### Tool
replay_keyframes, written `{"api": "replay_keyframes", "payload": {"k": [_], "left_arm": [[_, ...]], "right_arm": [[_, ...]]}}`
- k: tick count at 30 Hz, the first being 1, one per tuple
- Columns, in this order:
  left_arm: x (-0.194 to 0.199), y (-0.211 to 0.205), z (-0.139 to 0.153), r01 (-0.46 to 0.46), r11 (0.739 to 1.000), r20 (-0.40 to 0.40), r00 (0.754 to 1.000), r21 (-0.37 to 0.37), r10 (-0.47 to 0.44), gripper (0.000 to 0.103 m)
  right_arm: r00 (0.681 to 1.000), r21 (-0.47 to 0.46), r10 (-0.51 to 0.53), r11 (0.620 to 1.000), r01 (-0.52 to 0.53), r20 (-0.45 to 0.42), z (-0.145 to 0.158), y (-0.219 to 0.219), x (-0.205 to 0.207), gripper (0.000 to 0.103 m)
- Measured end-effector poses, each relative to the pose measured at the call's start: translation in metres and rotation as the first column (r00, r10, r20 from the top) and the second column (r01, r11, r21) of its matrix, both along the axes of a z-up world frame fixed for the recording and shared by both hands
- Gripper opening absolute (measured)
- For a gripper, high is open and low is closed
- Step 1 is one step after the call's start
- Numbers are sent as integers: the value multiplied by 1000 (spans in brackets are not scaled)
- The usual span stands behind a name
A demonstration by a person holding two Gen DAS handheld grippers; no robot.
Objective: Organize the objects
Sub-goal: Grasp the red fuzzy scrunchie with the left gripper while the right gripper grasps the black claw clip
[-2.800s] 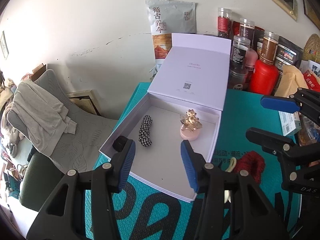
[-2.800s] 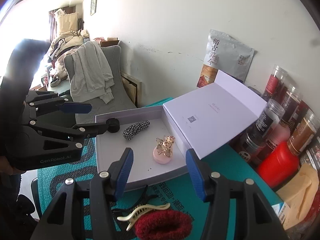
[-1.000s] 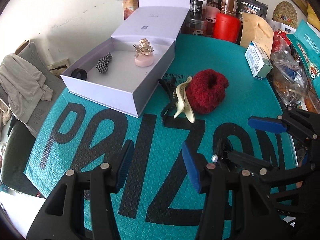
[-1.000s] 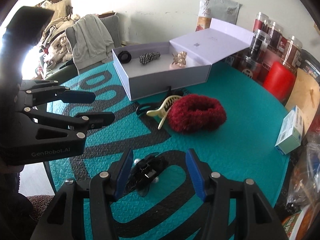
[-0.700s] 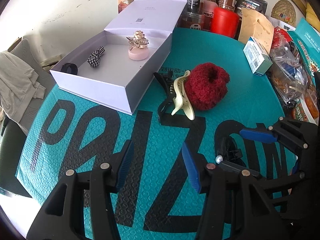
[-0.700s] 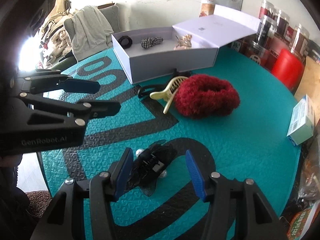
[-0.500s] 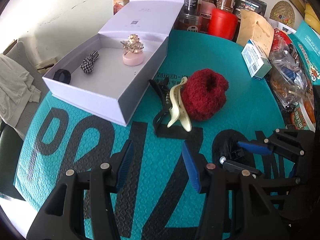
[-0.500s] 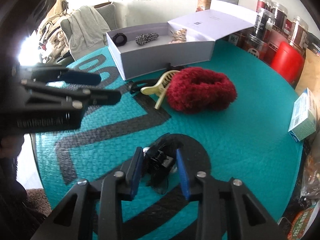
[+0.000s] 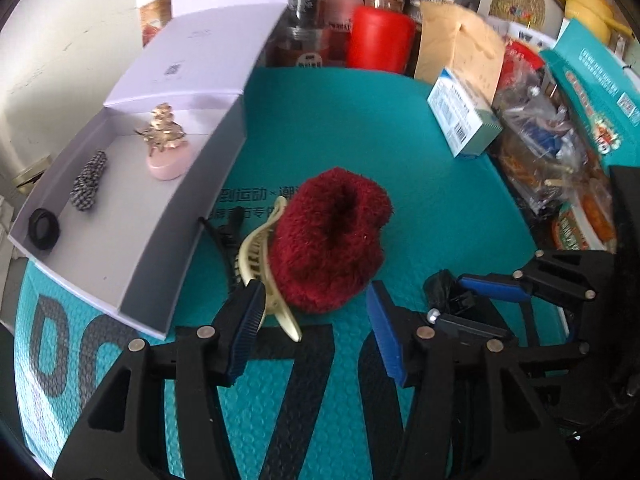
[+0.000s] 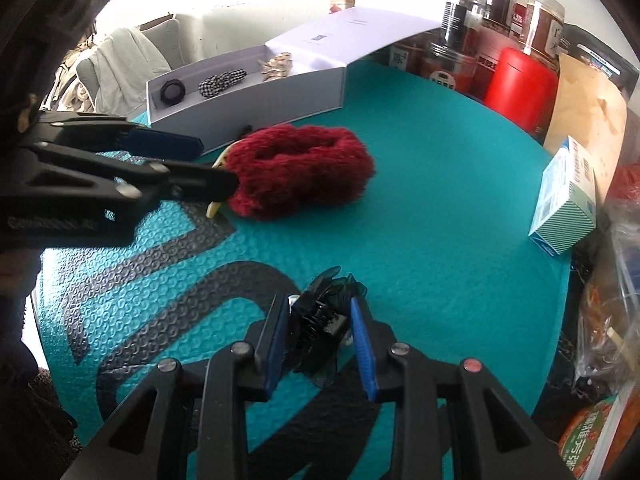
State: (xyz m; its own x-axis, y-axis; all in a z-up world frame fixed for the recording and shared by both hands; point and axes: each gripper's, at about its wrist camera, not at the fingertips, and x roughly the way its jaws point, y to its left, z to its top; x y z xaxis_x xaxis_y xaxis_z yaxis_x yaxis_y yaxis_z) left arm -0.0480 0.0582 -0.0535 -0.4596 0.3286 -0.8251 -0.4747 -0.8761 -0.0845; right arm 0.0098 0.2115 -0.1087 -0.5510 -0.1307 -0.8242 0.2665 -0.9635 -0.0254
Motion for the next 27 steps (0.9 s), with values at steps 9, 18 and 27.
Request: {"api": "replay_keyframes", "payload": {"k": [9,18,27], "left_arm": [[-37,31,-18,34,999,40,999,-31,-33,60],[-44,58,-27,24,997,-10,1000,-68,-25,50],[-23,57,-23,8,998,-8,1000,-56,-8,39]], "right_arm": [[1000,-25,-19,1000,19,5,-3,18,-14,31],[999,-54,-43,998,43,-3,-4,31,-8,31],[998,-80,-69,994,68,-8,-4,37,5,31]]}}
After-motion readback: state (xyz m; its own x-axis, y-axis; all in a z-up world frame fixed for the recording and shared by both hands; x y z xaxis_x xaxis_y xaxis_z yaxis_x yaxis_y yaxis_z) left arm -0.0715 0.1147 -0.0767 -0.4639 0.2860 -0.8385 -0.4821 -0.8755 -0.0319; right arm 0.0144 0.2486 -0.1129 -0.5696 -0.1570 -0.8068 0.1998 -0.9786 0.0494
